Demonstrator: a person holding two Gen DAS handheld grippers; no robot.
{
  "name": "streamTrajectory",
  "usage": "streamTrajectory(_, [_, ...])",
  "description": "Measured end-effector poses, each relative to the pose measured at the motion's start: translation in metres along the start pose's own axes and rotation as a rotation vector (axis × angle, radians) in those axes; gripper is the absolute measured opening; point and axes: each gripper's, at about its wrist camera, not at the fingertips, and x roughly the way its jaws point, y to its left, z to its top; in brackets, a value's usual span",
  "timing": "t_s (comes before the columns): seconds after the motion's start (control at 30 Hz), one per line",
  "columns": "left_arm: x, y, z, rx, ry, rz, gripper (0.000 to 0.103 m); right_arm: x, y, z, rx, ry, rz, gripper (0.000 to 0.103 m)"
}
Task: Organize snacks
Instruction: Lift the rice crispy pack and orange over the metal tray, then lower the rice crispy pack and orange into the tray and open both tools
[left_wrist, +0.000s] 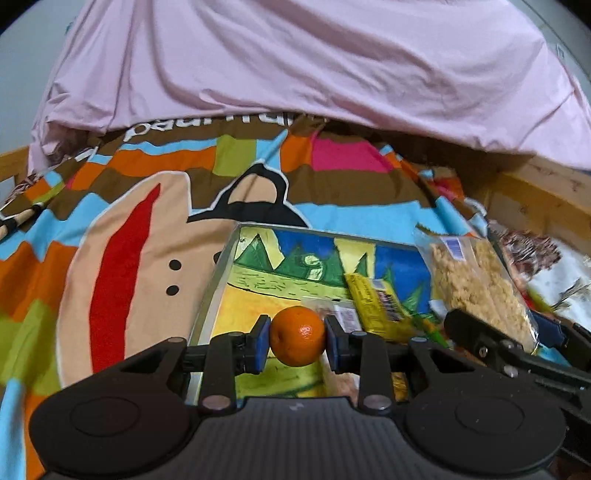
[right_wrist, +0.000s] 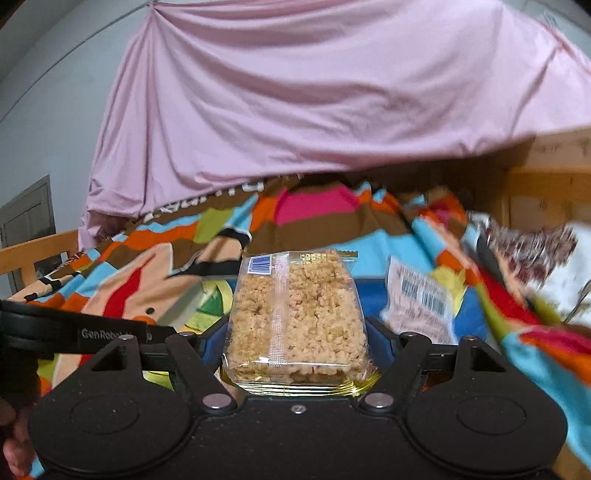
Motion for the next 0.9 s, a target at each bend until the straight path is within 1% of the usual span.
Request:
streamTrajectory(0.17, [0.026, 0.001, -0.005, 0.052, 0.039, 0.012, 0.033, 0.021, -0.007, -0.011, 0.031, 0.063, -0.001, 0.077])
streamTrajectory(0.3, [0.037, 0.003, -0.011, 0.039, 0.063, 0.017, 0.034, 0.027, -0.006, -0.015, 0.028, 0.096, -0.01, 0.077])
streamTrajectory(0.67, [0.044, -0.002, -0.025, 0.05, 0.093, 0.026, 0.034, 0.036, -0.008, -0.026, 0.046, 0.131, -0.011, 0.078])
streamTrajectory(0.9, [0.048, -0.001, -0.028, 0.046, 0.105, 0.029, 0.034, 0.037, -0.01, -0.028, 0.058, 0.128, -0.009, 0.079])
